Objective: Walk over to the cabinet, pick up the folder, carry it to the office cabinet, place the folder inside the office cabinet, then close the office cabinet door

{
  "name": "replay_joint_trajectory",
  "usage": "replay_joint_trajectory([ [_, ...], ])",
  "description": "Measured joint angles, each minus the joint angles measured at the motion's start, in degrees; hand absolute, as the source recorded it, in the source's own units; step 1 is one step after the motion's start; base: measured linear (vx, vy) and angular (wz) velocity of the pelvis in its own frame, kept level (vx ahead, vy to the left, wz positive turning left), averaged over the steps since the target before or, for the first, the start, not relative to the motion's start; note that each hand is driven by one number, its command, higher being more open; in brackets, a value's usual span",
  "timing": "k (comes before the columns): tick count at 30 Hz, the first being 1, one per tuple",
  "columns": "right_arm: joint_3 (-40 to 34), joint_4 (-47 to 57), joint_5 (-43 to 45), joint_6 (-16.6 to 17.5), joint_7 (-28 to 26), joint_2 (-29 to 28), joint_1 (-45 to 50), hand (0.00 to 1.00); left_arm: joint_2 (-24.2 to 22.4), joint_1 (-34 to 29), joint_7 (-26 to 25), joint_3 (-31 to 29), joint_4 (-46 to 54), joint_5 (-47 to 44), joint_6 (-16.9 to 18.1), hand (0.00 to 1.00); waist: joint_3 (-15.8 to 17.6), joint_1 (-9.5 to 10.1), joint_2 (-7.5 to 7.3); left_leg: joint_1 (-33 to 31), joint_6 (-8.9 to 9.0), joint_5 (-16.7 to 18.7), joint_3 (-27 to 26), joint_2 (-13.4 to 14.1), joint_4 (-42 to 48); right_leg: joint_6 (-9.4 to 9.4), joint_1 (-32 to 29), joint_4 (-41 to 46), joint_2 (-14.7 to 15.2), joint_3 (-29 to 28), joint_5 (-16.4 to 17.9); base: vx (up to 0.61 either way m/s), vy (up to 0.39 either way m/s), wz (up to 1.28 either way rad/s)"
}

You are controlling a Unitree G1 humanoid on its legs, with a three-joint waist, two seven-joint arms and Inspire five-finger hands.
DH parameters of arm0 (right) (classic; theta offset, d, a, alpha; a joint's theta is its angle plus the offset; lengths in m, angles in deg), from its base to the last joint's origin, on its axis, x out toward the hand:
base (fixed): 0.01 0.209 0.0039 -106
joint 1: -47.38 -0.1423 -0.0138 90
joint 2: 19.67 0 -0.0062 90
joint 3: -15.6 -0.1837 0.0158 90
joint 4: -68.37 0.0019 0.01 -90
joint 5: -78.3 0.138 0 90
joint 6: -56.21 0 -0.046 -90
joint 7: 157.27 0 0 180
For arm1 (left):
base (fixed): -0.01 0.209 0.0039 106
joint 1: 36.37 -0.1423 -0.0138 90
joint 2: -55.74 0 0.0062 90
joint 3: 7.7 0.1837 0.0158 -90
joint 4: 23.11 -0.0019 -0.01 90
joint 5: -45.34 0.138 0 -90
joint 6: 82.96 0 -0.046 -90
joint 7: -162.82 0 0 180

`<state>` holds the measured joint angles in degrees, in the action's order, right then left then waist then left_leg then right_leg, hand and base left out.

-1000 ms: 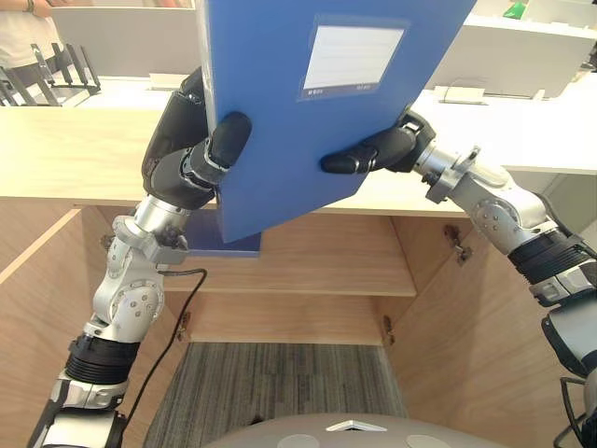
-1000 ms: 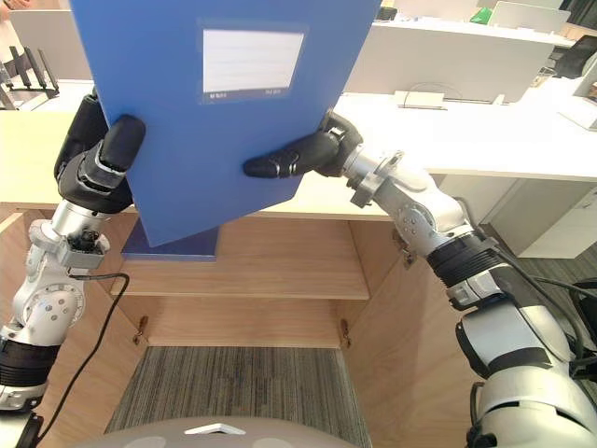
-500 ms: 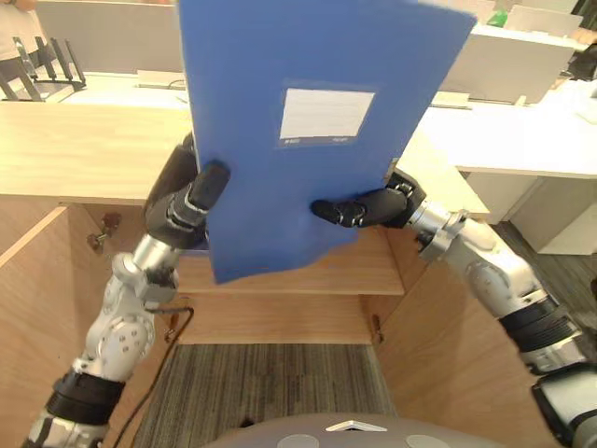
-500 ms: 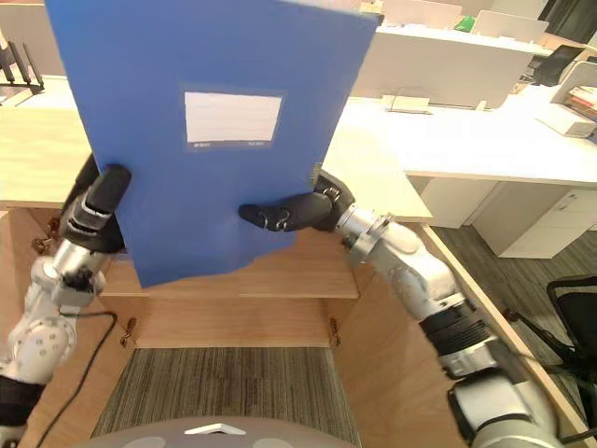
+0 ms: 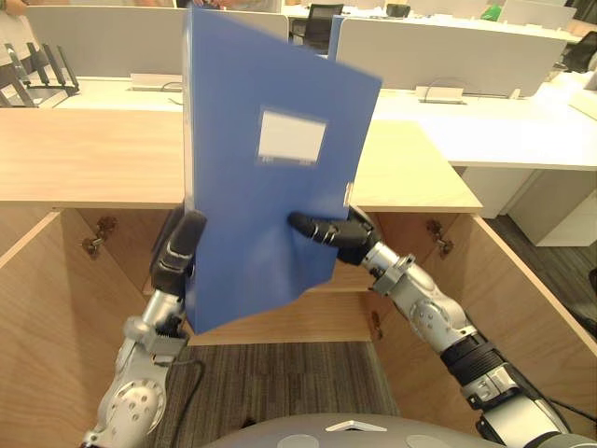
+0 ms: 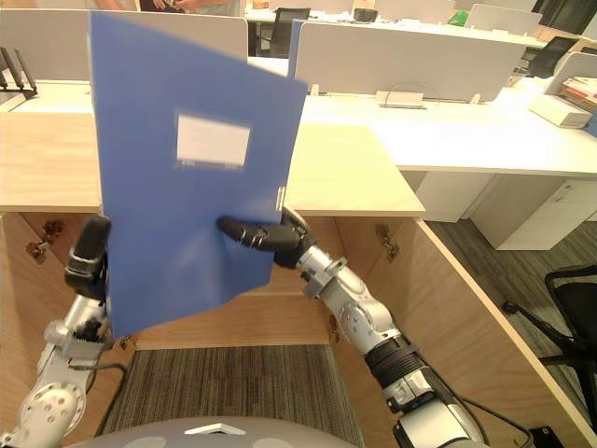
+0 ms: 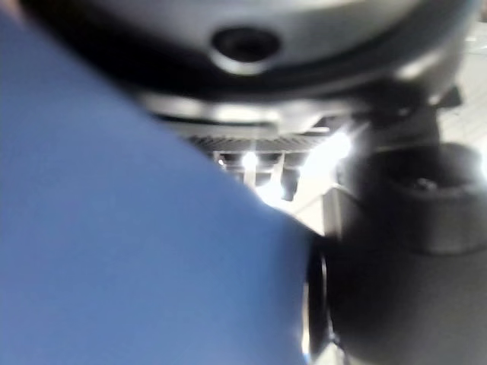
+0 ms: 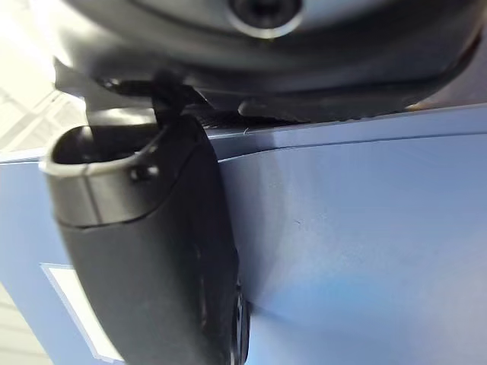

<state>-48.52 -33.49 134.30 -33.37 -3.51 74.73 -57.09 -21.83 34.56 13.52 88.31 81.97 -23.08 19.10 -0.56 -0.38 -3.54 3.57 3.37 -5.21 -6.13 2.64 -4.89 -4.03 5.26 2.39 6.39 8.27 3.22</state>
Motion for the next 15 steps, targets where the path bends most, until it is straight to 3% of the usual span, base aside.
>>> replay_joint_trajectory([
  [4, 3.7, -2.7, 0.9, -1.3, 2.2, 2.7, 5.1, 0.0, 1.5, -3.1, 2.9, -1.6, -12.2, 6.9, -3.5, 1.0, 0.3, 0.21, 0.22, -0.1, 0.36, 0.1, 0.5, 0.2, -0.1, -0.4, 1.0, -1.7, -0.2, 0.7, -0.4, -0.02, -0.018, 0.07],
  [8, 8.4, -2.7, -5.2, -4.8, 2.2, 10.8, 7.0, 0.0, 3.6, -5.8, 6.7, 1.2, -25.4, 19.6, -8.1, 1.0, 0.7, 0.45, 0.34, -0.4, 0.24, 0.1, 1.1, 0.4, -0.2, -0.49, 1.7, -2.9, -0.3, 1.2, -0.7, 0.01, -0.02, 0.07],
  [13, 19.5, -2.1, -13.3, -6.4, -0.7, 21.9, 2.4, 0.0, 3.7, -5.8, 8.3, 7.4, -39.0, 32.3, -9.5, 1.0, 0.8, 1.09, 0.12, -1.0, 0.32, 0.1, 1.5, 0.9, -0.2, -0.51, 1.8, -3.7, -0.6, 2.1, -0.9, 0.01, -0.022, 0.04],
  [15, 20.2, -0.9, -15.7, -5.8, -0.9, 24.5, 0.9, 0.0, 3.5, -5.4, 7.2, 9.0, -43.6, 36.6, -9.4, 1.0, 0.9, 1.78, -0.07, -1.1, 0.39, 0.1, 1.8, 1.0, -0.2, -0.44, 1.7, -3.7, -0.7, 2.5, -0.9, 0.01, -0.025, 0.08],
])
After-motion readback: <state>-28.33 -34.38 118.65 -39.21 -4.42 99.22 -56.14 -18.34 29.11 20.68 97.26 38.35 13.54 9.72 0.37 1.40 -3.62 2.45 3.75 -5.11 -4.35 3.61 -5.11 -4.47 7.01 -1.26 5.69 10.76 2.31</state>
